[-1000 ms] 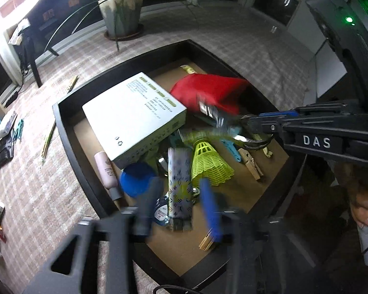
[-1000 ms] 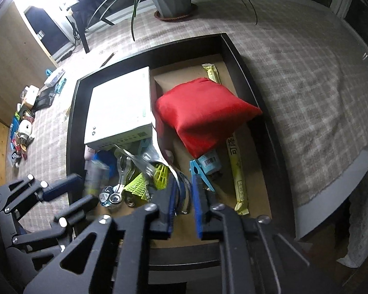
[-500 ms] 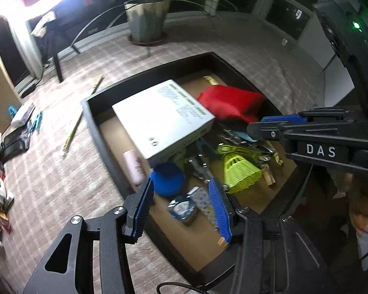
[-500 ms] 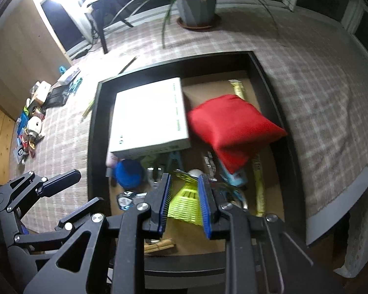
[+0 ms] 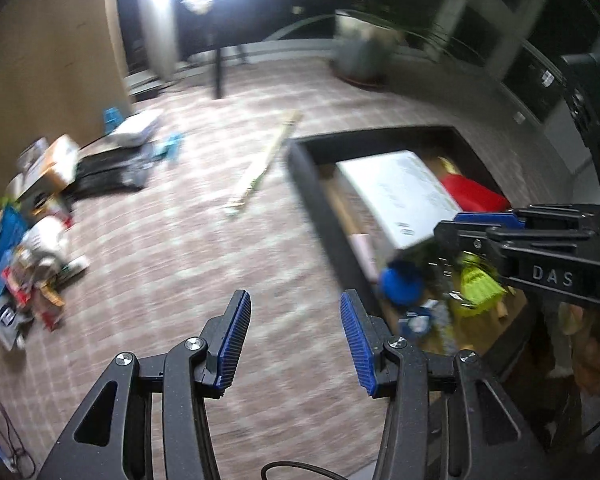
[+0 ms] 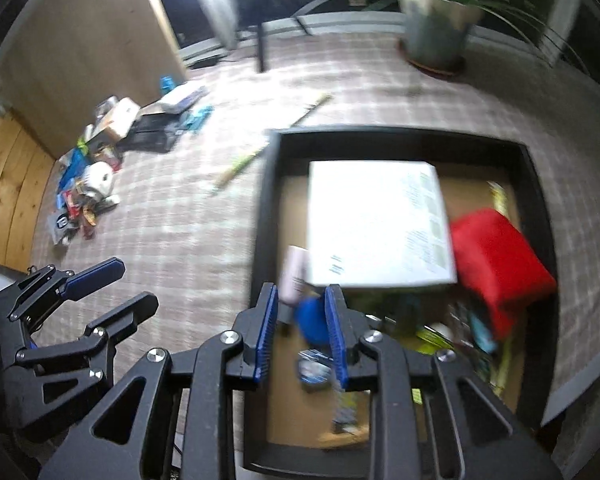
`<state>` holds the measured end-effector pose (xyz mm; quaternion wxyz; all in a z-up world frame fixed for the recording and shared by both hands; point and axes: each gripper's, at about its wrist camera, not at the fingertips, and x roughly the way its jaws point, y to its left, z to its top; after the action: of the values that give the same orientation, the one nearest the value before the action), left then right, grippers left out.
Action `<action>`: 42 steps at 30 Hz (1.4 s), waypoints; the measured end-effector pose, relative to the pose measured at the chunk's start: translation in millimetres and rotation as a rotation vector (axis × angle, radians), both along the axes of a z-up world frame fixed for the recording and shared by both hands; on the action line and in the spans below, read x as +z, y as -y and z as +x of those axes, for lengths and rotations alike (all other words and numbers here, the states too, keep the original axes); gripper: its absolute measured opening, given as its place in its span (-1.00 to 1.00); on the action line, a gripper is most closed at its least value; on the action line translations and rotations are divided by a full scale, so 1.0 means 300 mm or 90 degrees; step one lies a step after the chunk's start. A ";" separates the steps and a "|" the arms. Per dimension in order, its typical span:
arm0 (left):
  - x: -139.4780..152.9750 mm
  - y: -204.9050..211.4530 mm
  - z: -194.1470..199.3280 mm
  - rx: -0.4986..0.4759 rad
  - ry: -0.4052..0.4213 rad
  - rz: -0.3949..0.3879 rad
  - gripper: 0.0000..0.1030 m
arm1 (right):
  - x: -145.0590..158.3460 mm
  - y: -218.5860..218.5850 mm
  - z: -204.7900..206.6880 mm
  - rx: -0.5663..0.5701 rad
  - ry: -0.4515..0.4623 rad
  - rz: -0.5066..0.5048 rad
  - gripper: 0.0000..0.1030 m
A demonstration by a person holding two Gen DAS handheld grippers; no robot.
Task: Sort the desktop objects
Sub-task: 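Move both open grippers back toward the pile, then grasp the green lip balm tube with the right gripper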
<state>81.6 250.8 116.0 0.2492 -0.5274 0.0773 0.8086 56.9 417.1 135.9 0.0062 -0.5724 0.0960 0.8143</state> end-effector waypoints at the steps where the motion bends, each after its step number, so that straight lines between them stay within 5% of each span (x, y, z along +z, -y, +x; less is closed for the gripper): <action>1: -0.001 0.030 -0.010 0.012 -0.001 -0.001 -0.13 | 0.003 0.031 -0.021 0.010 -0.002 -0.001 -0.45; 16: -0.055 0.643 -0.189 0.235 0.014 0.000 -0.13 | -0.048 0.514 -0.333 0.152 0.009 -0.016 -0.44; 23: -0.117 0.956 -0.256 0.349 0.041 0.010 -0.17 | -0.127 0.738 -0.442 0.278 0.020 0.005 -0.44; 33: -0.227 1.177 -0.339 0.447 0.098 0.062 -0.17 | -0.228 0.970 -0.561 0.429 0.026 0.058 -0.44; 42: -0.309 1.229 -0.389 0.484 0.132 0.085 -0.26 | -0.309 1.021 -0.638 0.474 0.041 0.058 -0.44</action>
<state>-35.2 -117.7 23.2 -0.0273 -0.5800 -0.2014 0.7889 -134.6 110.8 43.1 -0.2619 -0.5926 -0.1551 0.7458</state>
